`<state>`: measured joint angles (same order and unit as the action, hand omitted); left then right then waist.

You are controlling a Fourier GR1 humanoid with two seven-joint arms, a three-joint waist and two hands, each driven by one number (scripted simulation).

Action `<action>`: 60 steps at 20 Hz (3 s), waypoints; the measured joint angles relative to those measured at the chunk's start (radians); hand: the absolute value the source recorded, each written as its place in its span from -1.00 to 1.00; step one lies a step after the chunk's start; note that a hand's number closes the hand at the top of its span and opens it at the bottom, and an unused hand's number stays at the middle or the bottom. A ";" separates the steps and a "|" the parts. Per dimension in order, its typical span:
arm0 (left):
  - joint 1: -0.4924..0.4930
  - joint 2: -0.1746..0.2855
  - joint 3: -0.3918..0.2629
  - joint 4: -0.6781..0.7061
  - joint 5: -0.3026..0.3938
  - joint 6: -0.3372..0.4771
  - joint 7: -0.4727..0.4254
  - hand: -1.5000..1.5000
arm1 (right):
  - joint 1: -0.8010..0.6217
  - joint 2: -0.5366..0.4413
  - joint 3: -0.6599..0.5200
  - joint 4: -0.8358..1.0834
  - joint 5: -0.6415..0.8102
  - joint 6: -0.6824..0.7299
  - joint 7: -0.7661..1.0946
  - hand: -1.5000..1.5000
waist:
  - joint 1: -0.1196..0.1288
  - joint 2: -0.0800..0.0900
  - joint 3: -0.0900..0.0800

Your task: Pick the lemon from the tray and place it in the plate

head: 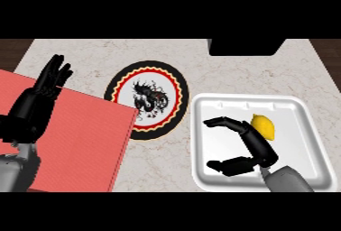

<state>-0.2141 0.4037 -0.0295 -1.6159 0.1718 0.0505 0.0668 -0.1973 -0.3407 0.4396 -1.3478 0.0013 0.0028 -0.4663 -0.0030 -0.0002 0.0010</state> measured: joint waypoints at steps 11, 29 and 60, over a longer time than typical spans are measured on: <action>-0.025 -0.014 0.018 -0.022 -0.020 -0.006 0.051 0.00 | -0.006 -0.196 -0.159 -0.199 0.024 0.047 0.118 -1.00 | -0.008 -0.004 -0.003; -0.062 -0.026 0.040 0.001 -0.032 -0.035 0.056 0.00 | -0.191 -0.453 -0.021 -0.311 0.236 0.485 0.784 -1.00 | 0.007 0.000 -0.003; -0.062 -0.109 0.110 0.003 -0.110 -0.113 0.056 0.00 | -0.215 -0.152 -0.084 0.228 0.821 0.460 0.580 -1.00 | 0.009 0.000 -0.002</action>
<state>-0.2756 0.2943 0.0807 -1.6129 0.0617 -0.0627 0.1224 -0.4121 -0.4926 0.3552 -1.1197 0.8227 0.4632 0.1137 0.0056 -0.0001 -0.0007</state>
